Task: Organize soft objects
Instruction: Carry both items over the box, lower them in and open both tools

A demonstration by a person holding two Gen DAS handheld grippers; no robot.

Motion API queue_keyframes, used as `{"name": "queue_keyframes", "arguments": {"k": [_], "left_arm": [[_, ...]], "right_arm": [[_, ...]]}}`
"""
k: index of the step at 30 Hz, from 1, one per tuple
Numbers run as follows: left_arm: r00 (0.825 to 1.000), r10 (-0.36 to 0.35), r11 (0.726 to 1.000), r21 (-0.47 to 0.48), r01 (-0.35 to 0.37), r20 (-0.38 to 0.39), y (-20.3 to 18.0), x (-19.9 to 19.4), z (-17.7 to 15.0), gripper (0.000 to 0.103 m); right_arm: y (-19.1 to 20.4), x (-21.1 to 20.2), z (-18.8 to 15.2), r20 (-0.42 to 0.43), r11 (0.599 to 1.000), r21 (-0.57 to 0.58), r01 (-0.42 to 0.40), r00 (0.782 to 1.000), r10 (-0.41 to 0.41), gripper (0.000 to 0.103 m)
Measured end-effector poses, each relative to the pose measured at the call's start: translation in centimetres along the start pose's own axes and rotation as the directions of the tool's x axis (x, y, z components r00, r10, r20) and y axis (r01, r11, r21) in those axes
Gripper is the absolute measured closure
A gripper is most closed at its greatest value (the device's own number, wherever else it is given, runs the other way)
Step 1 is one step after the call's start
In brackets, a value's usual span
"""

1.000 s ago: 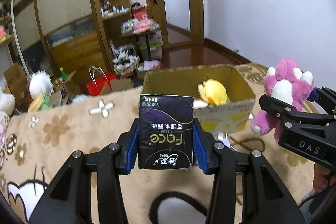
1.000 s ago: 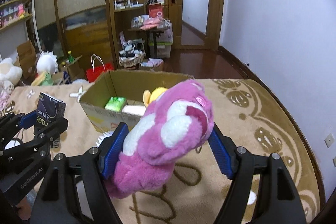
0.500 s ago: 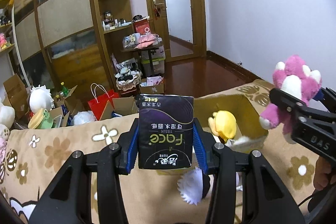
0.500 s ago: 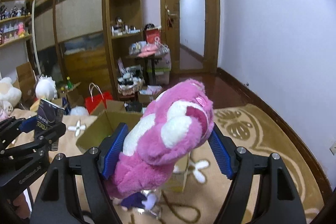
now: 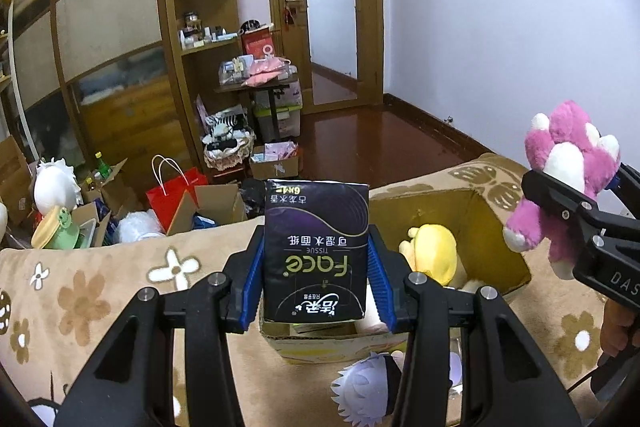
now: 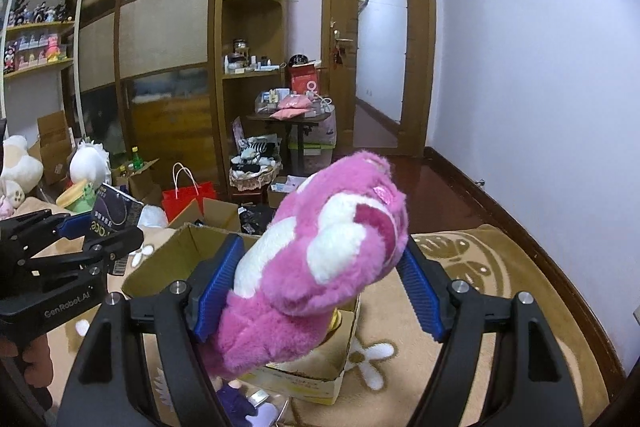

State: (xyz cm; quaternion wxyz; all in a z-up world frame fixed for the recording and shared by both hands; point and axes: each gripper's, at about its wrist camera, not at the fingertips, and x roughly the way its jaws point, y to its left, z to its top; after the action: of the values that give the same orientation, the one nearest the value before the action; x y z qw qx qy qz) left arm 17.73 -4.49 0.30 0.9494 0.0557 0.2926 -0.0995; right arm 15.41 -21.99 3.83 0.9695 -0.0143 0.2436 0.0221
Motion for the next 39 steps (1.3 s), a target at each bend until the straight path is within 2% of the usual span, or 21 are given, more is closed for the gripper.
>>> {"name": "queue_keyframes", "arguments": {"k": [9,19,21,23,32,35,39], "left_arm": [[0.999,-0.028,1.0,0.004,0.028,-0.043,-0.3,3.0,-1.2,0.058],[0.995,-0.036,0.999,-0.011,0.036,-0.089,-0.2,4.8,-1.9,0.058],[0.994,-0.04,0.999,-0.018,0.038,-0.103,-0.1,5.1,-2.1,0.053],[0.994,-0.033,0.999,-0.012,0.032,-0.107,-0.2,5.0,-2.0,0.043],[0.992,-0.015,1.0,0.016,0.017,-0.124,-0.5,4.7,-2.5,0.029],[0.992,-0.011,1.0,0.007,0.012,-0.127,-0.1,4.3,-2.7,0.025],[0.992,0.006,1.0,0.002,-0.005,-0.129,0.3,3.4,-3.1,0.018]], "right_arm": [[-0.6,3.3,-1.7,-0.047,0.992,0.075,-0.103,0.993,0.106,0.021],[-1.4,6.1,-3.1,-0.097,0.977,0.162,-0.139,0.983,0.156,0.02],[-1.5,6.2,-3.3,-0.1,0.975,0.168,-0.143,0.982,0.161,0.019],[-1.5,6.2,-3.5,-0.104,0.975,0.174,-0.136,0.982,0.156,0.017],[-1.7,6.8,-3.8,-0.137,0.969,0.201,-0.14,0.976,0.17,0.016],[-2.0,6.4,-3.6,-0.132,0.969,0.204,-0.142,0.976,0.171,0.009],[-1.9,5.5,-3.3,-0.125,0.97,0.2,-0.138,0.978,0.165,0.005]]}}
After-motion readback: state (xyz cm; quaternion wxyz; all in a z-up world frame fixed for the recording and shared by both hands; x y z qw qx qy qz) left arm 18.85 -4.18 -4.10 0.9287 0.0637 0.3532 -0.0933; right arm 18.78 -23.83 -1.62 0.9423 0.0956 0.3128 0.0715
